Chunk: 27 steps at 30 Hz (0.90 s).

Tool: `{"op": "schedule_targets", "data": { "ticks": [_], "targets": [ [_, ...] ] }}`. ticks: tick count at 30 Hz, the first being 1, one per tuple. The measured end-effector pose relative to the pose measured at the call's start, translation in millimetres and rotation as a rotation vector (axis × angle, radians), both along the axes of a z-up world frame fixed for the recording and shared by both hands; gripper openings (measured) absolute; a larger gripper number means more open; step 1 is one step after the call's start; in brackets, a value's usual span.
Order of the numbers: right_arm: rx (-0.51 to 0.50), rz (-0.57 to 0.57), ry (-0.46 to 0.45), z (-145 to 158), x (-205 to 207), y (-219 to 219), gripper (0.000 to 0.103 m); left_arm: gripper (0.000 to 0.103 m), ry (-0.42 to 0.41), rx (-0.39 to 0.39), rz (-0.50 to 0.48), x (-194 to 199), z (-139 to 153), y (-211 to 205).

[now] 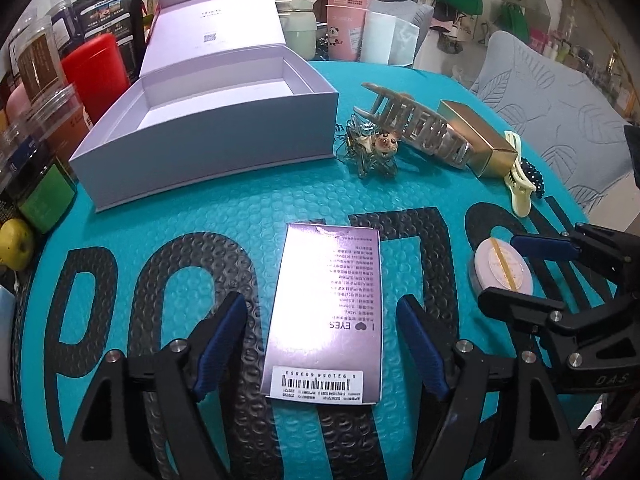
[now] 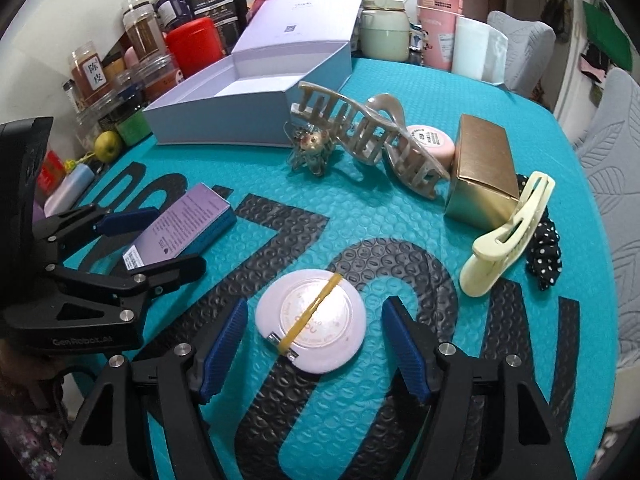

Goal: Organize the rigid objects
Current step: 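Grasp the purple cosmetic box with the left gripper while the right gripper holds the compact, then carry the purple box and compact into the lavender gift box with both grippers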

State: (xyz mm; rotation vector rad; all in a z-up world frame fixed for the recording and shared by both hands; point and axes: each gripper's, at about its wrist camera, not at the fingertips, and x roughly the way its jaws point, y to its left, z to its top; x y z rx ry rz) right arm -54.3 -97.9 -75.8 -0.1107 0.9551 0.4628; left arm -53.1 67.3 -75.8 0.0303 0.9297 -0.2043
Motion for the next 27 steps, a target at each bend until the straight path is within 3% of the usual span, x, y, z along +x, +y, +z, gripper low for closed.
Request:
{"op": "schedule_targets", "data": {
  "ticks": [4,6,8,14,27],
  "targets": [
    [-0.025,0.002,-0.012,-1,-1,4,0.069,0.074,0.002,0.031,0.007,-1,0,-2],
    [-0.045,0.007,-0.023,0,-1,6,0.055,0.061,0.0,0.029,0.022,-2,1,-1],
    [-0.046,0.014,-0.018,0,-1,8,0.056,0.05,-0.006,0.02,0.037,-3,3,2],
    [-0.016,0.043,-0.003,2,0,11,0.056,0.05,0.005,-0.015,0.039,-4,4,6],
    [-0.002,0.124,-0.058,16,-11,33,0.056,0.05,-0.014,-0.04,0.083,-19,15,18]
  ]
}}
